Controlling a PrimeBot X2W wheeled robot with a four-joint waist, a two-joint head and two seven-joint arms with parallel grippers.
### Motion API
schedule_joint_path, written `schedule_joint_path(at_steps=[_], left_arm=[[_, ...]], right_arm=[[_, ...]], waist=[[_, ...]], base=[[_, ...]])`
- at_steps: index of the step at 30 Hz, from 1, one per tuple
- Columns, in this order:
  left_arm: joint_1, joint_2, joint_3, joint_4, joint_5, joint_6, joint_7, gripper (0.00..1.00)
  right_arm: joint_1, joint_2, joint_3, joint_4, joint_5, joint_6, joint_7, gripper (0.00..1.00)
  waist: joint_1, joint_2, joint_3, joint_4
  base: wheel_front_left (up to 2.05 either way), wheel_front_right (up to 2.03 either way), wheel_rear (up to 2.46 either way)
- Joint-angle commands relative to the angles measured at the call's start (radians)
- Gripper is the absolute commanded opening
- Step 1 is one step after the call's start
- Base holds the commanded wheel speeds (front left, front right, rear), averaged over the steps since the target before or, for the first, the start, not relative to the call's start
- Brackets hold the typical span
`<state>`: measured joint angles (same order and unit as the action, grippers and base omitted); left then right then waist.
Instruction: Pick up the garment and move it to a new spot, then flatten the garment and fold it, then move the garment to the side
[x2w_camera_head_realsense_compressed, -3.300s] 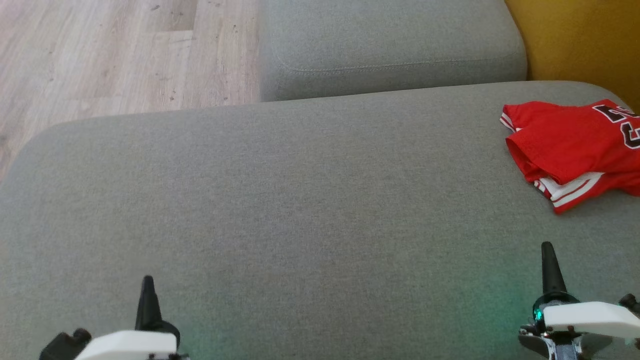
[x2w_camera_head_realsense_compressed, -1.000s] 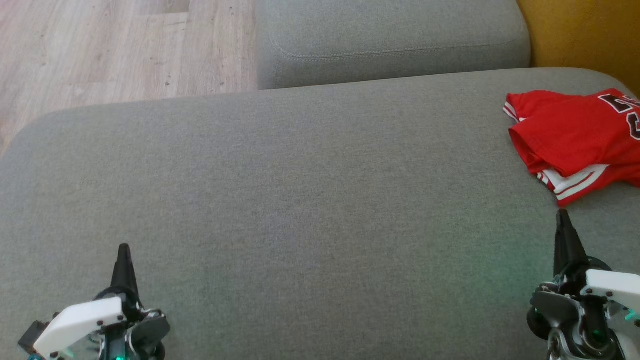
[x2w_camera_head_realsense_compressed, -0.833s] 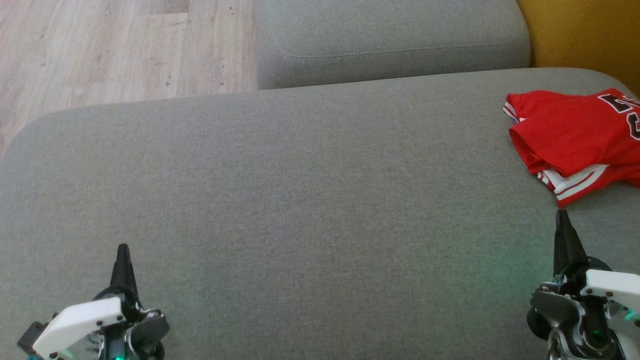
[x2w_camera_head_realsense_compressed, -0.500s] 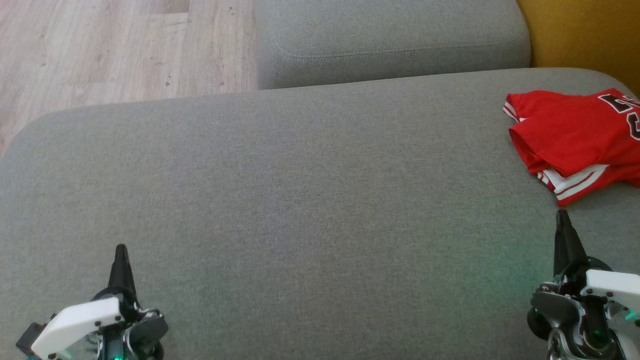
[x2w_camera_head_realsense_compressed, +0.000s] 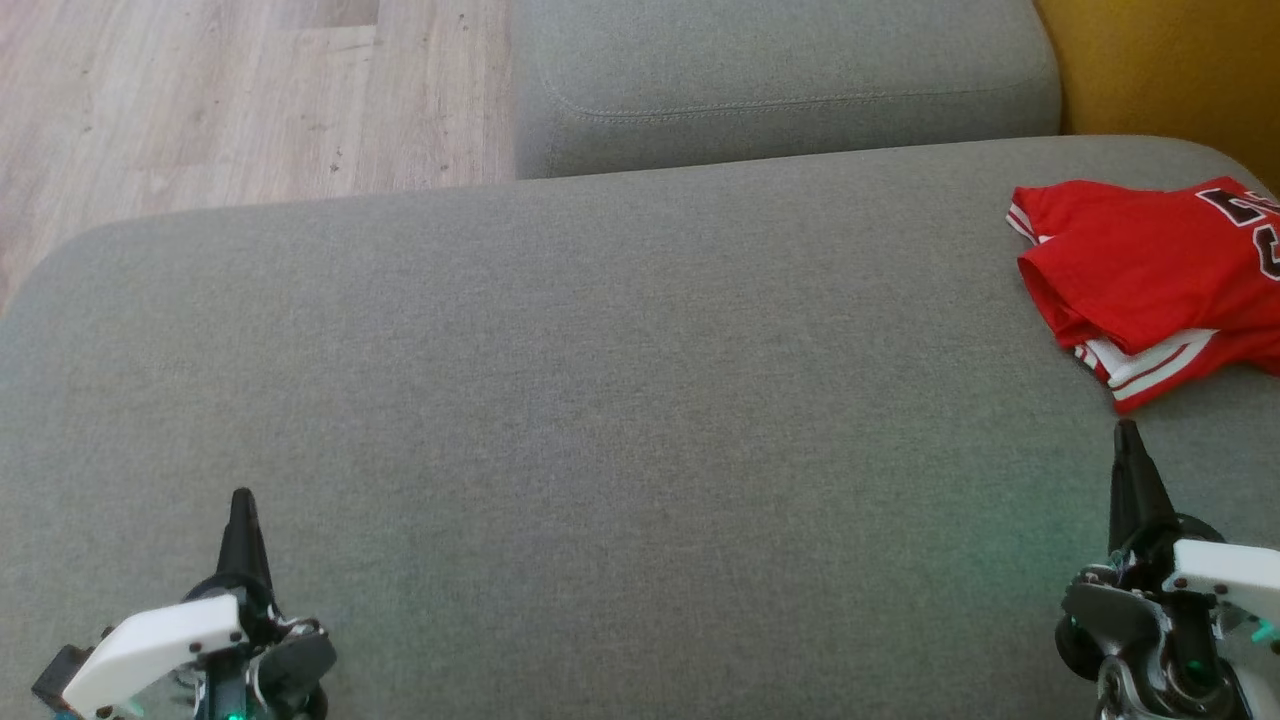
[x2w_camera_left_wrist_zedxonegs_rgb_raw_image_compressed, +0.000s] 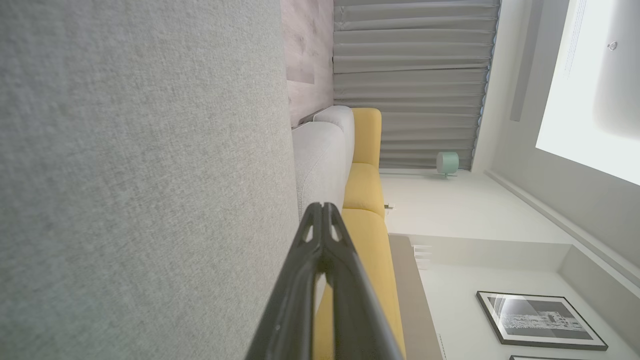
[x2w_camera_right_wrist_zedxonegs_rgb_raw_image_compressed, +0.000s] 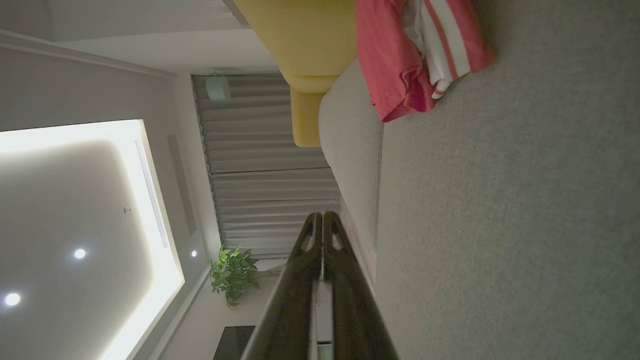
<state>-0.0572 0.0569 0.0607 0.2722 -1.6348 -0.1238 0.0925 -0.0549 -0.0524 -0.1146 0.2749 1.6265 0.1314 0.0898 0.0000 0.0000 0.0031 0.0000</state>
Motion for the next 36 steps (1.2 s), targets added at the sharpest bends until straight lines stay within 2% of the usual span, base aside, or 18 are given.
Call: schedule_joint_path(at_steps=[1,36], left_arm=[[-0.049,0.008,0.034,-0.028,0.01,-0.007,0.005,0.0],[-0.05,0.002,0.041,-0.028,0.016,-0.007,0.011,0.0]], right_arm=[[-0.052,-0.009,0.016,-0.031,-0.005,-0.001,0.011,0.0],[-0.052,-0.005,0.01,-0.031,-0.01,-0.001,0.016,0.0]], waist=[[0.0,0.0,0.0,0.0],[0.0,0.0,0.0,0.0]], base=[[0.0,0.0,0.0],[0.0,0.0,0.0]])
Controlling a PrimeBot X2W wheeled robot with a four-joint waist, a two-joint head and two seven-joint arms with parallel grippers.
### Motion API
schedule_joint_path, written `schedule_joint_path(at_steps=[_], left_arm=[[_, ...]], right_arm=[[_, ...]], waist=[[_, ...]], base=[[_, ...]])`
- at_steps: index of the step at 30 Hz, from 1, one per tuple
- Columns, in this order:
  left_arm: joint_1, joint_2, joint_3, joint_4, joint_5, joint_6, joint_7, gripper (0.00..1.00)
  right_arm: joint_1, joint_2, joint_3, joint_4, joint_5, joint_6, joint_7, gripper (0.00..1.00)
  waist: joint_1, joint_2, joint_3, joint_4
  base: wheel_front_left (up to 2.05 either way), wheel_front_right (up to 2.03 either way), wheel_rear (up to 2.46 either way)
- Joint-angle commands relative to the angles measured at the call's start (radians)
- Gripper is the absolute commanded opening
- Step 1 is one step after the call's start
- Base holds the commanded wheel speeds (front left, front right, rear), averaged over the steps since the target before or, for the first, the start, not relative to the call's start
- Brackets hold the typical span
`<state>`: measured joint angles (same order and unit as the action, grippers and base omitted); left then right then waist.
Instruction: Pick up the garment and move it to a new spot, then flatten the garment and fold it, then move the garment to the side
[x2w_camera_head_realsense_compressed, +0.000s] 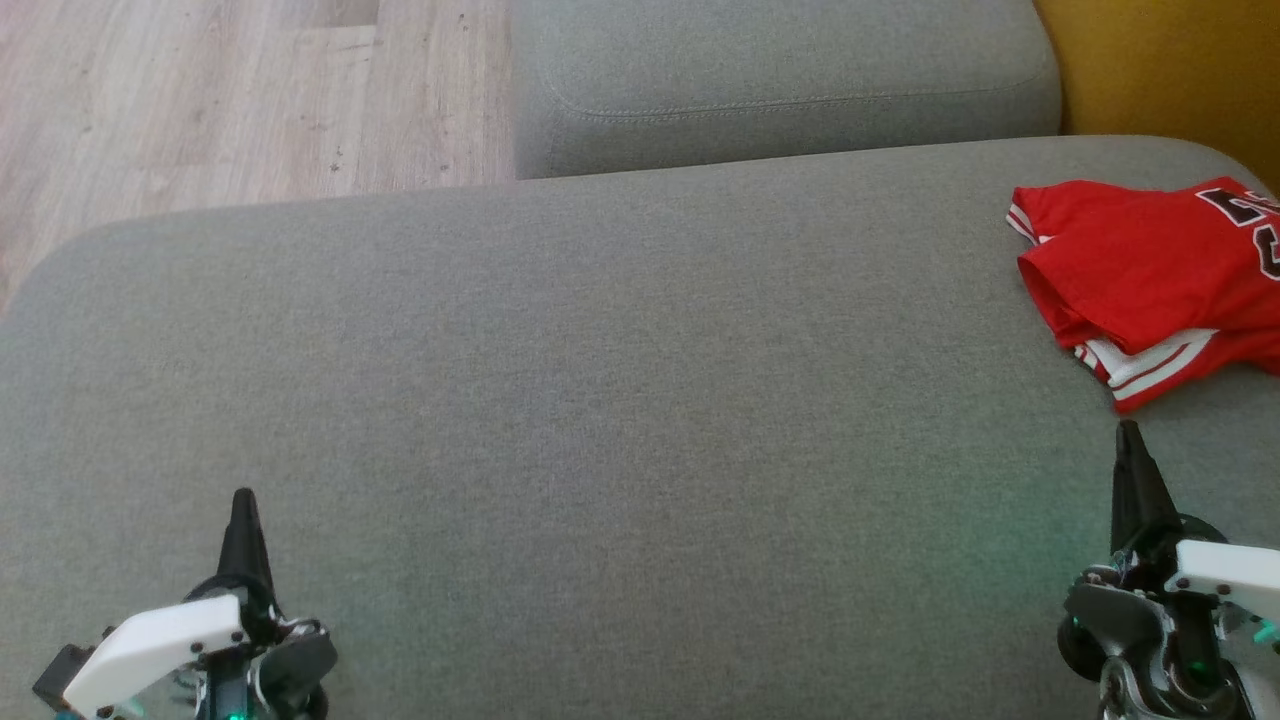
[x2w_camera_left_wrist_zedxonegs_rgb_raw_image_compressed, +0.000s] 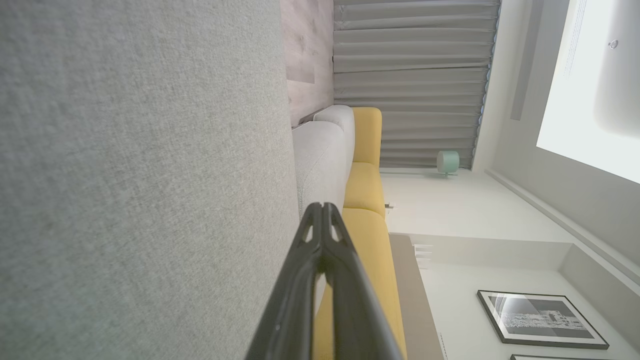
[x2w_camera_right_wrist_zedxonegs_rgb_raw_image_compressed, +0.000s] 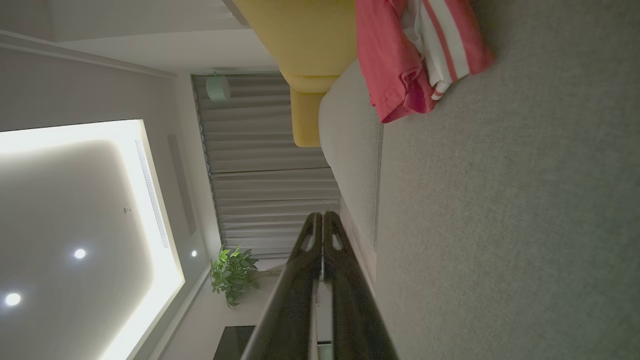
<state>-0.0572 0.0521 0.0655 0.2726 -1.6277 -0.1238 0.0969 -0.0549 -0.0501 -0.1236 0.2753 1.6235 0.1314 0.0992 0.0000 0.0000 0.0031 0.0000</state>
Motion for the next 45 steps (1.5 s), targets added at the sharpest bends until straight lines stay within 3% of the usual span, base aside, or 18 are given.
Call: schedule_joint_path(at_steps=[1,45], left_arm=[[-0.05,0.007,0.037,-0.028,0.01,-0.007,0.007,0.0],[-0.05,0.003,0.043,-0.028,0.014,-0.007,0.012,0.0]], right_arm=[[-0.052,-0.007,0.019,-0.031,-0.007,-0.001,0.007,0.0],[-0.053,-0.004,0.014,-0.031,-0.011,-0.001,0.011,0.0]], waist=[[0.0,0.0,0.0,0.0],[0.0,0.0,0.0,0.0]], base=[[0.0,0.0,0.0],[0.0,0.0,0.0]])
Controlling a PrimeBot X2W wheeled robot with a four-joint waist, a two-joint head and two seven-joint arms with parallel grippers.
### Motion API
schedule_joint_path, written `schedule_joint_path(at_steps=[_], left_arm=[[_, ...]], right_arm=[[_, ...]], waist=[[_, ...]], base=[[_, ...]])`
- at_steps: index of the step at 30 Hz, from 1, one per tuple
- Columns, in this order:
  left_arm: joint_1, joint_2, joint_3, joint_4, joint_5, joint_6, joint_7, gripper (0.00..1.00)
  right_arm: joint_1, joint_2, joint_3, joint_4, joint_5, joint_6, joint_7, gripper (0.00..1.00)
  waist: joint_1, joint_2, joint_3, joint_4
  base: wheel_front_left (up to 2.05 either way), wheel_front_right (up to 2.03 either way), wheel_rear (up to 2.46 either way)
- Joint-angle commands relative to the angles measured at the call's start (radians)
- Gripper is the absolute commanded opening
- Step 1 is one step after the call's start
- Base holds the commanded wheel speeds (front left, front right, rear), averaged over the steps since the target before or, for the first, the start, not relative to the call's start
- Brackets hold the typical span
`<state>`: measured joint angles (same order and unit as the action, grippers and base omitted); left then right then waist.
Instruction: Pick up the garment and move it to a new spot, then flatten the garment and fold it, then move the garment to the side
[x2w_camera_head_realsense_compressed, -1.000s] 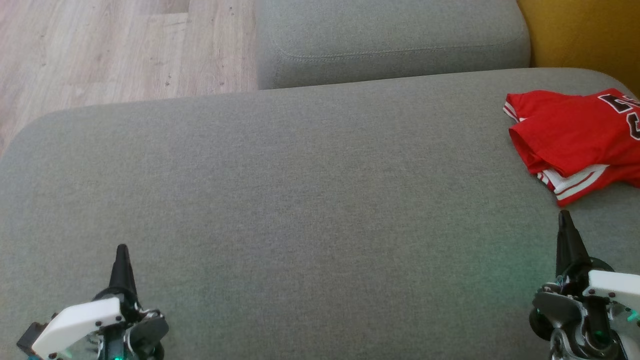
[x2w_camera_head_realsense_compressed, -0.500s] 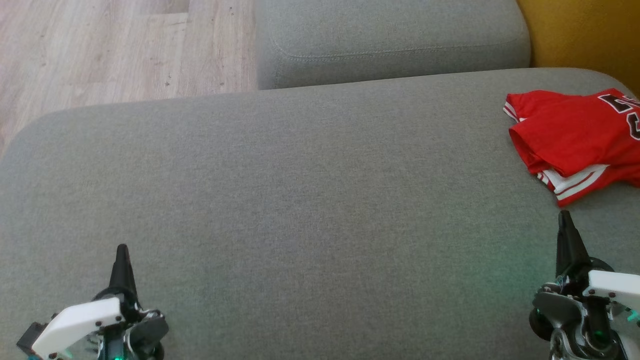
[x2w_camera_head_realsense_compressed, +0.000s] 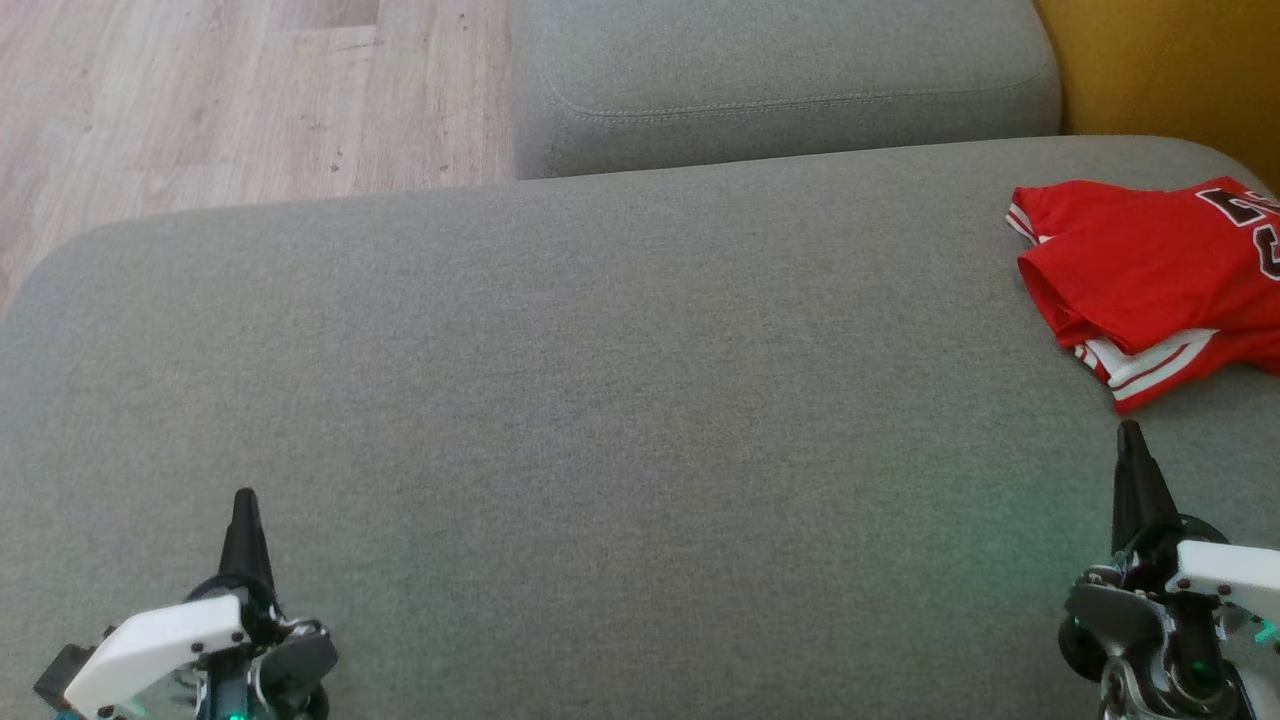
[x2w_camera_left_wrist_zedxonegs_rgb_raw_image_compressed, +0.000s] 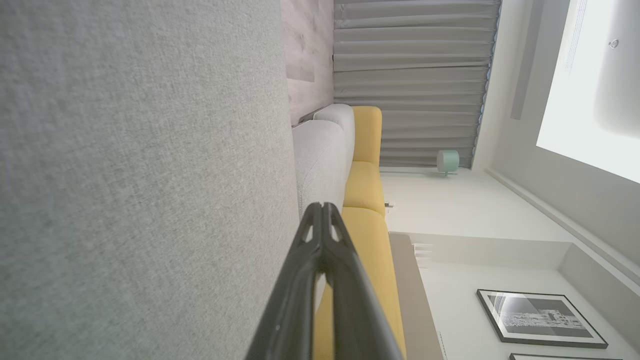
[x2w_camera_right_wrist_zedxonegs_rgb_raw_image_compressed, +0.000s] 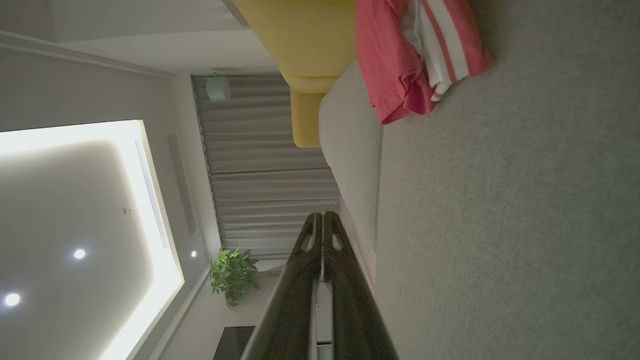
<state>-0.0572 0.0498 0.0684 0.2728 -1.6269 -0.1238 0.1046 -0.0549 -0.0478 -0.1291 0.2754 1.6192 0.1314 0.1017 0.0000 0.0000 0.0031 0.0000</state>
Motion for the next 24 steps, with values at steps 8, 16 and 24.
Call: schedule_joint_path(at_steps=[8,16,24], left_arm=[[-0.05,0.005,0.041,-0.028,0.014,-0.007,0.005,0.0],[-0.05,0.004,0.041,-0.028,0.015,-0.007,0.005,0.0],[-0.05,0.004,0.042,-0.028,0.015,-0.007,0.006,0.0]], right_arm=[[-0.053,-0.006,0.019,-0.031,-0.008,-0.001,0.009,0.0],[-0.053,-0.005,0.018,-0.031,-0.008,-0.001,0.009,0.0],[-0.053,-0.005,0.018,-0.031,-0.009,-0.001,0.009,0.0]], waist=[[0.0,0.0,0.0,0.0],[0.0,0.0,0.0,0.0],[0.0,0.0,0.0,0.0]], base=[[0.0,0.0,0.0],[0.0,0.0,0.0],[0.0,0.0,0.0]])
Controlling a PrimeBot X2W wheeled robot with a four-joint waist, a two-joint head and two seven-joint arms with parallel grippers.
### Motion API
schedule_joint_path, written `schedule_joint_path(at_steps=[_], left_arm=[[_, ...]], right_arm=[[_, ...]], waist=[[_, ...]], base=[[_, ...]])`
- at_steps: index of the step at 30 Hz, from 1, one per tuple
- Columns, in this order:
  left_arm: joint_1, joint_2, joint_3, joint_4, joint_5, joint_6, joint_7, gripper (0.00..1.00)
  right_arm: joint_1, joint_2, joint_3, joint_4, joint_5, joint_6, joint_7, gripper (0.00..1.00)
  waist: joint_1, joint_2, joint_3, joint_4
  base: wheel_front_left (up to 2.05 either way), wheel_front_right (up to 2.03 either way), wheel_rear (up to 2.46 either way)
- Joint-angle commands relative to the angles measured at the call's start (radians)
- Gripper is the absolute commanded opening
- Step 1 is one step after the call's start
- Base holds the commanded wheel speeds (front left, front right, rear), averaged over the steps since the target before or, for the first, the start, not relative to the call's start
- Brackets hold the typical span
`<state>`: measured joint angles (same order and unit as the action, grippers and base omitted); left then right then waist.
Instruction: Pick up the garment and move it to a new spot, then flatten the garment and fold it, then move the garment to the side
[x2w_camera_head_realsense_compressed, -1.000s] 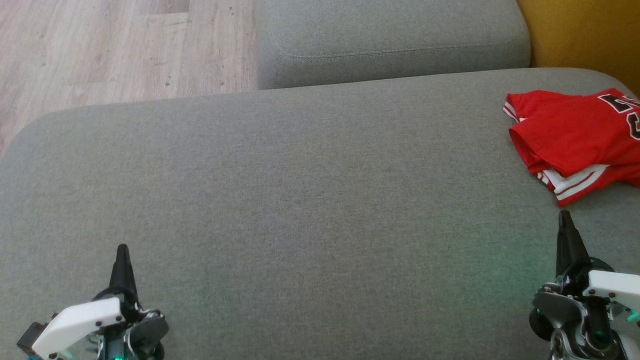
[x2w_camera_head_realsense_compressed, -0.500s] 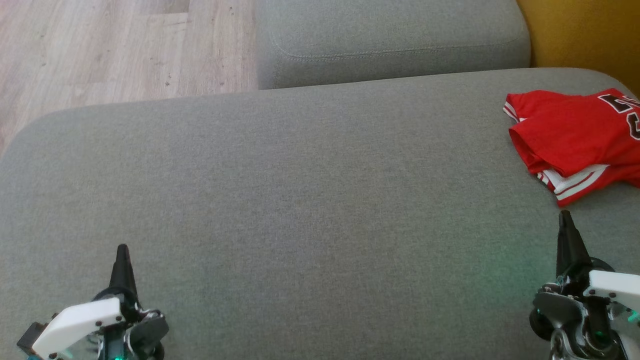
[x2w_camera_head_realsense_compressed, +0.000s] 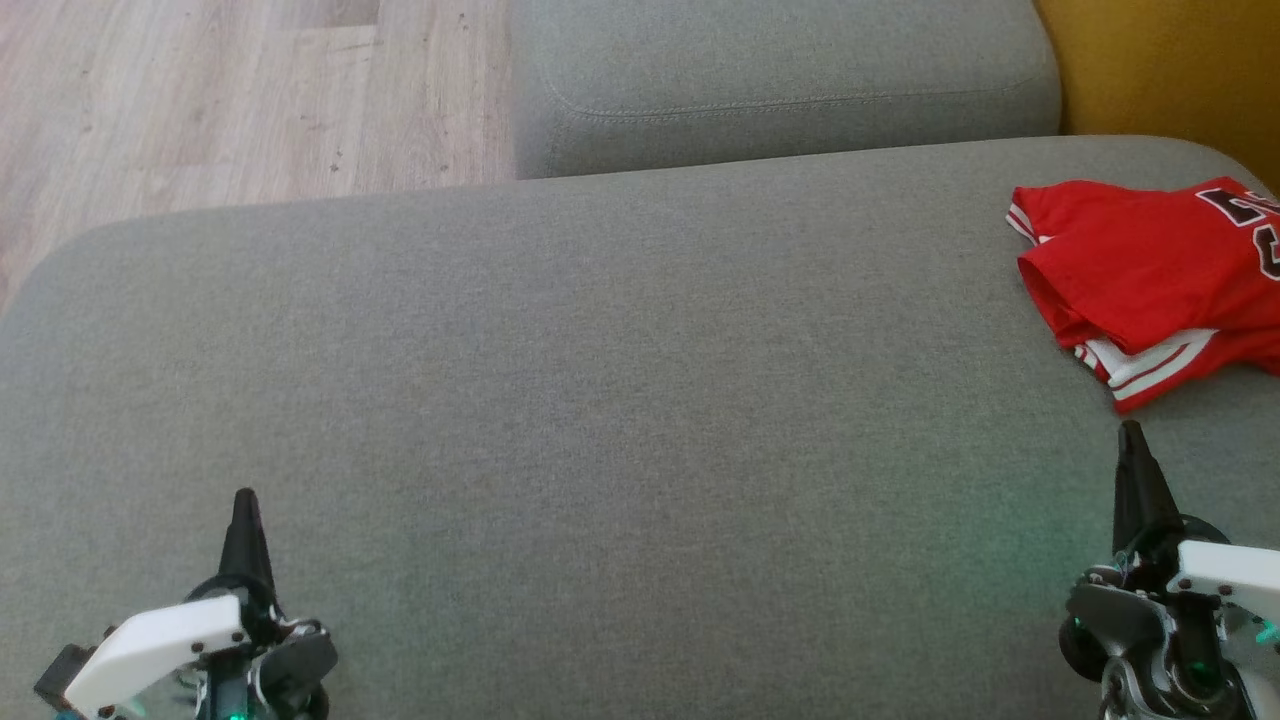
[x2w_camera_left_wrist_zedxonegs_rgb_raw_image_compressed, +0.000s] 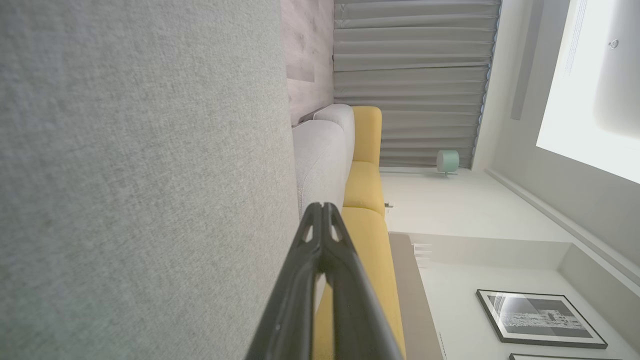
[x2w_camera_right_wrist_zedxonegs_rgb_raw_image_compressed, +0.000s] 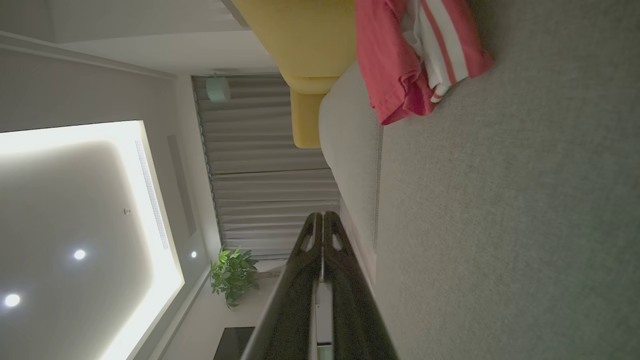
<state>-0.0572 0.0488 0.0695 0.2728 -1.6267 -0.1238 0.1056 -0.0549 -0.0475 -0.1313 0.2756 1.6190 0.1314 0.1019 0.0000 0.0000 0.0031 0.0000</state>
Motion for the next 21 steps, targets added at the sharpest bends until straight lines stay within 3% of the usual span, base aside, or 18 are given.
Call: schedule_joint_path(at_steps=[1,21], left_arm=[[-0.05,0.005,0.041,-0.028,0.015,-0.007,0.005,0.0],[-0.051,0.004,0.042,-0.028,0.016,-0.007,0.006,0.0]], right_arm=[[-0.053,-0.005,0.02,-0.031,-0.008,-0.001,0.009,0.0],[-0.053,-0.005,0.019,-0.031,-0.009,-0.001,0.01,0.0]], waist=[[0.0,0.0,0.0,0.0],[0.0,0.0,0.0,0.0]], base=[[0.0,0.0,0.0],[0.0,0.0,0.0]])
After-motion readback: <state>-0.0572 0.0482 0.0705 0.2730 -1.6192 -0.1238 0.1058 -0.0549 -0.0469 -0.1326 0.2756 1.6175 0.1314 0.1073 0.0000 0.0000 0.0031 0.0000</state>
